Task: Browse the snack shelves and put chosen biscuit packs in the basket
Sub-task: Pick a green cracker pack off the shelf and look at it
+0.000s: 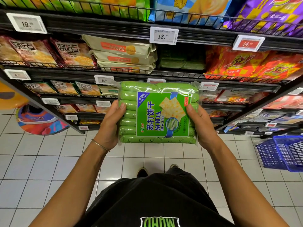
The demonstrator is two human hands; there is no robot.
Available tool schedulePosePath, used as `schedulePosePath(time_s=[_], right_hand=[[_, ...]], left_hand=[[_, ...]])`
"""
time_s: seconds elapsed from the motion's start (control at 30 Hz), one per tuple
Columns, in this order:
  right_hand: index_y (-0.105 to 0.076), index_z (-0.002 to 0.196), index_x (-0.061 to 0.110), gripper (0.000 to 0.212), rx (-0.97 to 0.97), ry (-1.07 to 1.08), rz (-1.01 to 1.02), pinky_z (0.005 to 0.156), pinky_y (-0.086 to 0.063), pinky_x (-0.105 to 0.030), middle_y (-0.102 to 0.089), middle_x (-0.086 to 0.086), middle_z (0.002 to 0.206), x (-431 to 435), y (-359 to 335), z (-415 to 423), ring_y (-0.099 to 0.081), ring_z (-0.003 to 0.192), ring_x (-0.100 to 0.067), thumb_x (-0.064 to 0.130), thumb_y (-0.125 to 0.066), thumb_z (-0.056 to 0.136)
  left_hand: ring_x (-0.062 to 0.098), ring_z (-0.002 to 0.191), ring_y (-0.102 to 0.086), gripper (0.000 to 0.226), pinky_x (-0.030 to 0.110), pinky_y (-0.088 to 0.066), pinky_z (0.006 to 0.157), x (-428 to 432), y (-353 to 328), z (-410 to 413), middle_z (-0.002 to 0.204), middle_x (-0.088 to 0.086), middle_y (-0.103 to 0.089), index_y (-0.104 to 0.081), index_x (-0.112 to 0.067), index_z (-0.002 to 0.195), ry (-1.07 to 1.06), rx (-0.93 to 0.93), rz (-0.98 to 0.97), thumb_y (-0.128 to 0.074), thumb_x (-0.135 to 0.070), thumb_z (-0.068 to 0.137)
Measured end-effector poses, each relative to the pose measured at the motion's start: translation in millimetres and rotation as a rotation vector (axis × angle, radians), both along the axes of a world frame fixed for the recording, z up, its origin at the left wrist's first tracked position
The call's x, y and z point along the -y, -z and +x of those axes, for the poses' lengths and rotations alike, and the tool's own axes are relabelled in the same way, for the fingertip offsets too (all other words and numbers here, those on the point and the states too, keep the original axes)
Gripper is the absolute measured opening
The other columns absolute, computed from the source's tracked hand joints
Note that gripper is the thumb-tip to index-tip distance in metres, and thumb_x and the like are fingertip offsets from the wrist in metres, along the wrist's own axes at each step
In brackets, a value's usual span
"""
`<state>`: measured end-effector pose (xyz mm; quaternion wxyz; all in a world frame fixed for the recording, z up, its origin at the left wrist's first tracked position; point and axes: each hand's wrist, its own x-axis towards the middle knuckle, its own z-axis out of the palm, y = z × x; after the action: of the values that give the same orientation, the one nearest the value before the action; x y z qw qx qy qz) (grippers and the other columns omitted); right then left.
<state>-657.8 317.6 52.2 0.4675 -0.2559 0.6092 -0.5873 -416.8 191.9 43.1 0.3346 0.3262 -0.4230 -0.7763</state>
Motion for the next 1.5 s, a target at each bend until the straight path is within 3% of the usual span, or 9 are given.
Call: schedulePosePath(time_s=[0.17,0.33,0.47,0.67,0.9,1.07,1.2,1.33,1.5], right_hand=[[-0.073,0.119,0.032,0.026,0.043,-0.061,-0.049,0.079,-0.063,-0.035,-0.076,-0.008,0.123,-3,1,-8,-0.075,0.109,-0.026,0.034,-0.069,0.094],[-0.067,0.131,0.020,0.052,0.081,-0.168,-0.133,0.087,-0.061,-0.037,-0.071,-0.010,0.131,-7,-3,-18,-0.070,0.118,-0.029,0.037,-0.084,0.084],[-0.058,0.136,0.012,0.055,0.109,-0.203,-0.175,0.088,-0.060,-0.037,-0.071,-0.011,0.131,-6,-3,-19,-0.069,0.120,-0.030,0.019,-0.075,0.085],[-0.055,0.137,0.010,0.053,0.104,-0.167,-0.128,0.090,-0.060,-0.040,-0.071,-0.014,0.130,-5,2,-16,-0.069,0.119,-0.033,0.009,-0.070,0.087],[-0.057,0.136,0.007,0.052,0.100,-0.159,-0.103,0.088,-0.061,-0.041,-0.073,-0.014,0.126,-12,3,-16,-0.071,0.114,-0.032,0.010,-0.069,0.085],[-0.058,0.134,0.014,0.052,0.106,-0.170,-0.147,0.085,-0.061,-0.036,-0.075,-0.009,0.123,-13,-1,-14,-0.072,0.111,-0.026,0.004,-0.069,0.085],[-0.057,0.137,0.012,0.053,0.114,-0.156,-0.135,0.085,-0.061,-0.037,-0.073,-0.012,0.126,-14,-1,-12,-0.071,0.114,-0.029,0.010,-0.070,0.086],[-0.054,0.141,0.009,0.058,0.084,-0.136,-0.099,0.084,-0.061,-0.039,-0.071,-0.016,0.128,-16,2,-14,-0.071,0.113,-0.031,0.013,-0.072,0.085],[-0.055,0.140,0.009,0.057,0.096,-0.137,-0.093,0.083,-0.061,-0.036,-0.073,-0.014,0.125,-20,2,-15,-0.072,0.111,-0.029,0.013,-0.071,0.086]], left_hand=[[0.023,0.116,-0.067,0.046,0.040,-0.058,0.094,1,-2,2,0.129,0.001,-0.070,-0.060,-0.031,0.132,0.053,0.021,-0.065,-0.070,-0.042,0.088],[0.020,0.110,-0.071,0.053,0.034,-0.060,0.087,1,3,6,0.119,0.000,-0.075,-0.060,-0.024,0.125,-0.003,0.076,-0.165,-0.077,-0.032,0.076],[0.023,0.115,-0.070,0.055,0.036,-0.059,0.092,1,5,9,0.123,0.001,-0.074,-0.059,-0.024,0.126,0.002,0.071,-0.187,-0.079,-0.029,0.075],[0.026,0.120,-0.067,0.058,0.040,-0.057,0.099,-3,3,9,0.126,0.003,-0.073,-0.058,-0.021,0.129,0.035,0.065,-0.212,-0.081,-0.027,0.075],[0.021,0.120,-0.068,0.056,0.031,-0.058,0.093,-4,-3,13,0.127,-0.001,-0.073,-0.070,-0.046,0.118,0.092,0.024,-0.230,-0.094,-0.045,0.067],[0.025,0.118,-0.069,0.061,0.033,-0.059,0.090,-9,1,11,0.127,0.005,-0.073,-0.068,-0.035,0.122,0.066,0.046,-0.203,-0.094,-0.045,0.067],[0.023,0.115,-0.070,0.053,0.033,-0.059,0.089,-12,1,9,0.123,0.003,-0.074,-0.072,-0.042,0.114,0.030,0.055,-0.183,-0.093,-0.049,0.066],[0.024,0.117,-0.070,0.042,0.038,-0.060,0.093,-14,3,9,0.124,0.002,-0.074,-0.071,-0.043,0.114,0.036,0.087,-0.182,-0.084,-0.033,0.075],[0.027,0.119,-0.068,0.064,0.033,-0.059,0.090,-16,2,9,0.127,0.006,-0.072,-0.059,-0.024,0.129,0.070,0.054,-0.165,-0.087,-0.030,0.072]])
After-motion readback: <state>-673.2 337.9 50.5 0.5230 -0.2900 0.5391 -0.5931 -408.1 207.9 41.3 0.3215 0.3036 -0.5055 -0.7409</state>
